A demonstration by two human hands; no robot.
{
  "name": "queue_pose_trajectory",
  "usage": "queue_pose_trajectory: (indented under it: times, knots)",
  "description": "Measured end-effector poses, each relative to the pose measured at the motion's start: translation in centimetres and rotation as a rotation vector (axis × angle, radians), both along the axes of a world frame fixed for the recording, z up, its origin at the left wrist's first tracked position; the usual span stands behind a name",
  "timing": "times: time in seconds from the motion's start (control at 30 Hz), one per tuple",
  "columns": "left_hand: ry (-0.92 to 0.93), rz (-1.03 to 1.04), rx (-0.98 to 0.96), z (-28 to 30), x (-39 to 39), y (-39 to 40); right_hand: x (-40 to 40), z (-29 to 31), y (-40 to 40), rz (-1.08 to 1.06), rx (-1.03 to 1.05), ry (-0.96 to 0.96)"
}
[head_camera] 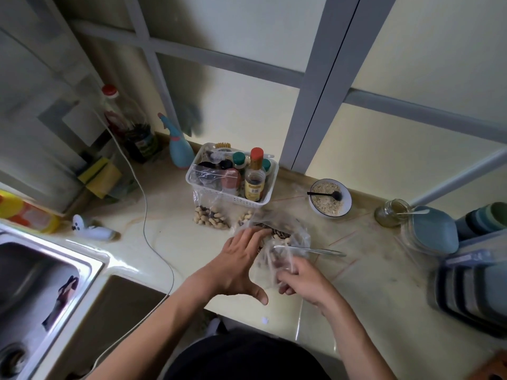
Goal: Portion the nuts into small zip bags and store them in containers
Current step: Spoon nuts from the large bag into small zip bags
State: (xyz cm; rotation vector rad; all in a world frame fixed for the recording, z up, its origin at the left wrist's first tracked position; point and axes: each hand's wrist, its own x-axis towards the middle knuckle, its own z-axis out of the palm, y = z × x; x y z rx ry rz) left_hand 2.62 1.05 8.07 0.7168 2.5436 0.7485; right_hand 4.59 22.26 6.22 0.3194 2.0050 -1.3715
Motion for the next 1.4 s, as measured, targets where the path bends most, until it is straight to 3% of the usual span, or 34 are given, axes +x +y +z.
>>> queue_pose_trajectory:
  times: [0.13, 0.23, 0.33, 0.4, 0.47, 0.53, 0.63, 0.8, 0.93, 1.03, 1.27, 1.4]
  knots:
    - [-0.021, 0.038, 0.058, -1.5, 0.7, 1.1, 0.1, 0.8, -0.5, 0.135, -0.086, -0.037]
    - [0.003, 0.124, 0.089, -1.8, 0.9, 1.7, -0.1, 0.6, -0.3, 0.019, 0.018, -0.035]
    - [0.028, 0.182, 0.089, -1.8, 1.1, 1.9, -0.1, 1.9, 0.1, -0.117, 0.274, 0.268]
    - [0.037, 0.208, 0.082, -2.0, 1.0, 2.0, -0.1, 3.6, 0.0, -0.203, 0.269, 0.562]
    - [0.035, 0.226, 0.09, -2.0, 0.9, 2.2, -0.2, 5.1, -0.3, -0.112, 0.192, 0.659]
    - [0.023, 0.227, 0.116, -2.0, 0.9, 2.5, -0.2, 5.0, -0.7, 0.095, 0.174, 0.588]
    - [-0.012, 0.199, 0.157, -1.8, 1.2, 3.2, -0.4, 3.5, -1.0, 0.353, 0.334, 0.544]
    - [-0.056, 0.154, 0.199, -2.6, 1.9, 3.4, -0.4, 3.4, -0.7, 0.278, 0.192, 0.519]
    - [-0.03, 0.171, 0.2, -3.4, 1.4, 2.5, -0.7, 4.6, 0.4, 0.126, -0.037, 0.375]
    - [-0.038, 0.157, 0.211, -3.6, 1.1, 1.9, -1.0, 5.2, 1.2, 0.126, -0.144, 0.319]
    - [-0.166, 0.091, 0.37, -2.5, 0.2, 1.8, -1.0, 4.0, 1.1, 0.408, -0.041, 0.295]
    - [-0.174, 0.119, 0.399, -2.7, -0.1, 2.4, -0.8, 3.3, 0.4, 0.498, 0.026, 0.424]
